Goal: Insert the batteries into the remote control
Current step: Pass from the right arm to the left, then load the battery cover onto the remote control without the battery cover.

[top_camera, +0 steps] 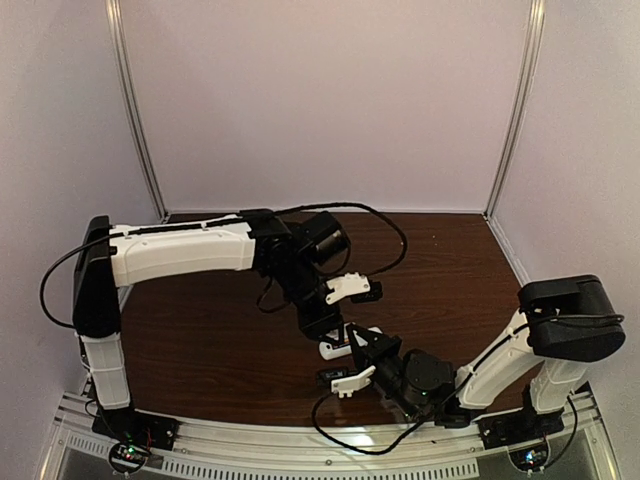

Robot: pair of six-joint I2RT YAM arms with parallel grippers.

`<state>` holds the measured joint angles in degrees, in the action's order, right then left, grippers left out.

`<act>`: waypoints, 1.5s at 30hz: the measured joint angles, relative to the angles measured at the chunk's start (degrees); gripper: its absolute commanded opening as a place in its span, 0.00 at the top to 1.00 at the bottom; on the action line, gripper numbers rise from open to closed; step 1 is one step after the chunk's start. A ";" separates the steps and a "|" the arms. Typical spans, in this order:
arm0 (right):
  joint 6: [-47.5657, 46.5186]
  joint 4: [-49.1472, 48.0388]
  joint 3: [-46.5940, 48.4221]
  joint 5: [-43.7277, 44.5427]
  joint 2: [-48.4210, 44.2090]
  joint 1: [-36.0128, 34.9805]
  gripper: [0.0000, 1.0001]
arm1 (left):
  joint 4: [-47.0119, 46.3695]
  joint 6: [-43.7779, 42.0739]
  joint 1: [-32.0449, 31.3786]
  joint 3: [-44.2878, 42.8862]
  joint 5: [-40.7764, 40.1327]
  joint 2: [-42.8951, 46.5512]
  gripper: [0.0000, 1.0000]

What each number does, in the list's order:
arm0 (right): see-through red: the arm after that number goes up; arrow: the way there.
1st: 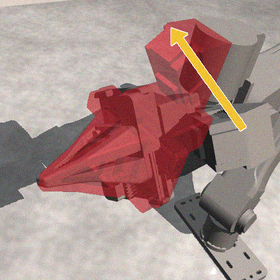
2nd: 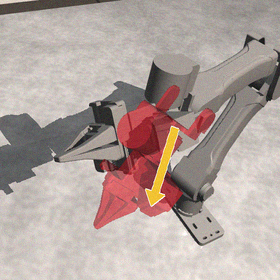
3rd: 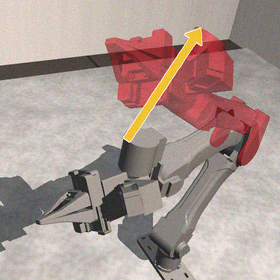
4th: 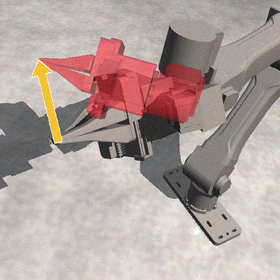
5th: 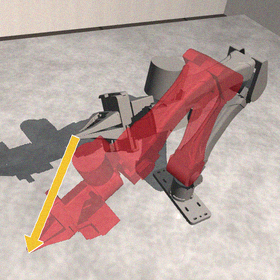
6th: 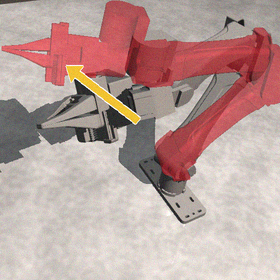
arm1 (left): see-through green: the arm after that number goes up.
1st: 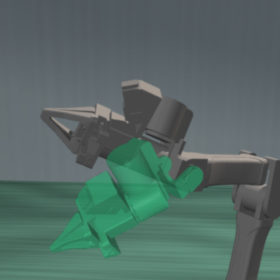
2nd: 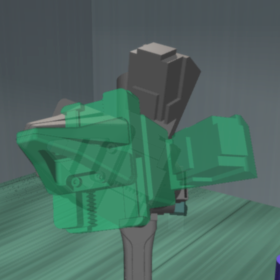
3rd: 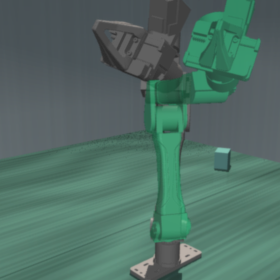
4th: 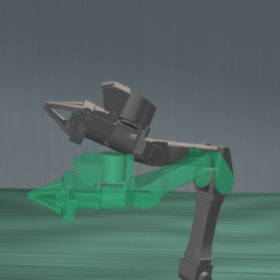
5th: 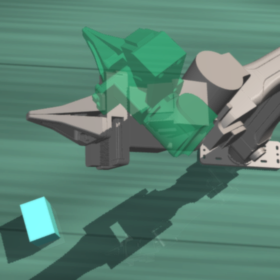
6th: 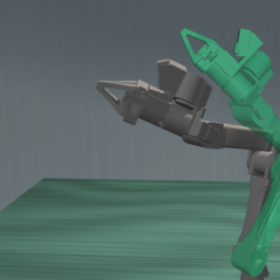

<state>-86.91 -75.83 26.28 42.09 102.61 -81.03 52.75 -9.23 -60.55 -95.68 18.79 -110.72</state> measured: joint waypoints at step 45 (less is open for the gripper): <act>49.20 31.65 9.31 1.33 -32.89 10.34 0.00 | -3.04 4.37 8.48 1.81 -2.36 -0.61 0.79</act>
<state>-37.71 -44.18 35.59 43.42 69.71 -70.70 49.71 -4.86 -52.07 -93.86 16.43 -111.33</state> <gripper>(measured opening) 0.995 0.293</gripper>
